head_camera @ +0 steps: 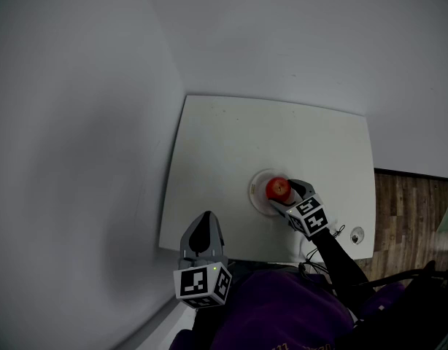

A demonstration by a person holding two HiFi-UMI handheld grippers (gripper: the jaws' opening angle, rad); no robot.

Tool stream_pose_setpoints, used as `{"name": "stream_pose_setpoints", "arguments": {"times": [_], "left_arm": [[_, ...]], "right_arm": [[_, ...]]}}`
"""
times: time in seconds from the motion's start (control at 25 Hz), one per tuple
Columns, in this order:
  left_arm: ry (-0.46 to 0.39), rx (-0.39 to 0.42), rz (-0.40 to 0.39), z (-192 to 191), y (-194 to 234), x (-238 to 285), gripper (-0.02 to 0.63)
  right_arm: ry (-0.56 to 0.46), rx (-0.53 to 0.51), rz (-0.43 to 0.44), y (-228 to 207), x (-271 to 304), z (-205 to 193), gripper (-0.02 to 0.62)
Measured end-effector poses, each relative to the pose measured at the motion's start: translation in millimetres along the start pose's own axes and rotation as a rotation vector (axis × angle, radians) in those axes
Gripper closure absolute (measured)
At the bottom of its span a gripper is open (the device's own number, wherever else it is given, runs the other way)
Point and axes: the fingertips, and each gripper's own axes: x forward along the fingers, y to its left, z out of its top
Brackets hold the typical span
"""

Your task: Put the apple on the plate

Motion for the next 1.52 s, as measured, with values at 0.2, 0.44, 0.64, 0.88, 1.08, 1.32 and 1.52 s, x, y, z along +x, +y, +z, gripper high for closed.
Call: {"name": "stream_pose_setpoints", "arguments": {"times": [0.2, 0.44, 0.64, 0.88, 1.08, 1.32, 1.52], "left_arm": [[-0.002, 0.000, -0.003, 0, 1, 1, 0.600], [0.001, 0.006, -0.011, 2, 2, 3, 0.600], [0.007, 0.005, -0.005, 2, 2, 5, 0.600], [0.002, -0.002, 0.003, 2, 3, 5, 0.600], [0.018, 0.016, -0.011, 1, 1, 6, 0.600], [0.017, 0.019, -0.018, 1, 2, 9, 0.600], [0.025, 0.013, -0.034, 3, -3, 13, 0.600]], "right_arm": [[0.006, -0.007, 0.006, 2, 1, 0, 0.245], [0.012, -0.014, 0.013, 3, 2, 1, 0.245], [0.008, 0.003, 0.023, 2, 2, 0, 0.245], [-0.028, -0.001, 0.022, 4, 2, 3, 0.245], [-0.052, -0.016, 0.032, 6, 0, 8, 0.244], [-0.060, -0.033, 0.038, 8, -5, 13, 0.245], [-0.082, -0.033, 0.028, 5, -9, 20, 0.245]]}}
